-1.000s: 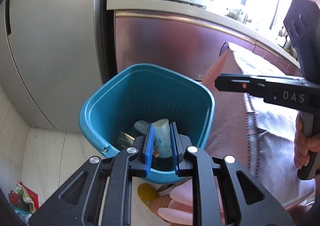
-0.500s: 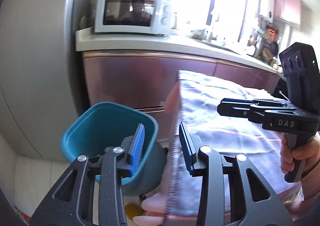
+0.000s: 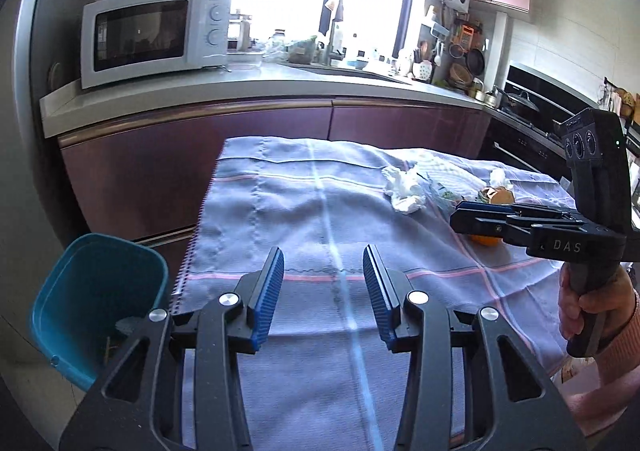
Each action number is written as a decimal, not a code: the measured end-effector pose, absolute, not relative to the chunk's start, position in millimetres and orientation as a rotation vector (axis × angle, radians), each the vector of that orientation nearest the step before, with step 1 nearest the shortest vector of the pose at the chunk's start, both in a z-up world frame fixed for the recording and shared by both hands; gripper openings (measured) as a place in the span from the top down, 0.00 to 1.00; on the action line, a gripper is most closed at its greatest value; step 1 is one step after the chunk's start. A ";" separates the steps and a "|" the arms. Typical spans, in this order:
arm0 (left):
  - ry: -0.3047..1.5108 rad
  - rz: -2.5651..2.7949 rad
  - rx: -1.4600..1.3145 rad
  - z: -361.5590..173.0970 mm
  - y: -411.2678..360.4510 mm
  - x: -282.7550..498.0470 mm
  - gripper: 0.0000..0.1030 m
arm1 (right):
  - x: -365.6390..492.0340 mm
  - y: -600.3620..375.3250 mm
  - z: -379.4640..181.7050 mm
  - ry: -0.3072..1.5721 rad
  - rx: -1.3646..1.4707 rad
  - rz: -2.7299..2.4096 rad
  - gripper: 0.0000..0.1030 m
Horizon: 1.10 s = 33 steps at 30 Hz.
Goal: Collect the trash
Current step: 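Move both open tools back over the table, then grasp the white foam net with right tool while left tool grasps the clear plastic bag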
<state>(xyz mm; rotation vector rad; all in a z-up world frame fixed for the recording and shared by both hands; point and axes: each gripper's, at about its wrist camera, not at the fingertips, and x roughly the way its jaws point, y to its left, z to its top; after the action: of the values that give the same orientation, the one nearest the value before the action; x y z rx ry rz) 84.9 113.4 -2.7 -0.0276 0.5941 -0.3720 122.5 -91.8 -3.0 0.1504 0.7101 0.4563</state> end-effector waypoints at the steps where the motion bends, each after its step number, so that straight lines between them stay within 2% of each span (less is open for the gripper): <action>1: 0.599 -0.384 -0.019 -3.6 104.4 88.8 0.60 | 122.8 -99.9 -3.2 0.705 0.155 0.436 0.73; 13: 0.684 -0.570 0.015 -11.5 17.4 136.1 0.60 | 135.3 -178.6 0.6 0.643 0.129 0.227 0.70; 16: 0.713 -0.610 0.015 -15.0 -5.1 150.7 0.60 | 147.8 -181.6 -1.7 0.650 0.088 0.207 0.66; 33: 0.894 -0.673 -0.066 -47.5 -80.3 231.0 0.60 | 181.8 -186.0 -21.8 0.701 -0.011 0.209 0.66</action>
<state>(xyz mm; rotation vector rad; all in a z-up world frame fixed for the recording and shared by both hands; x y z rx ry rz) 231.0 -80.3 -47.5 -0.0664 0.8936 -0.6734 181.8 -186.0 -21.8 -0.0111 0.7010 0.2087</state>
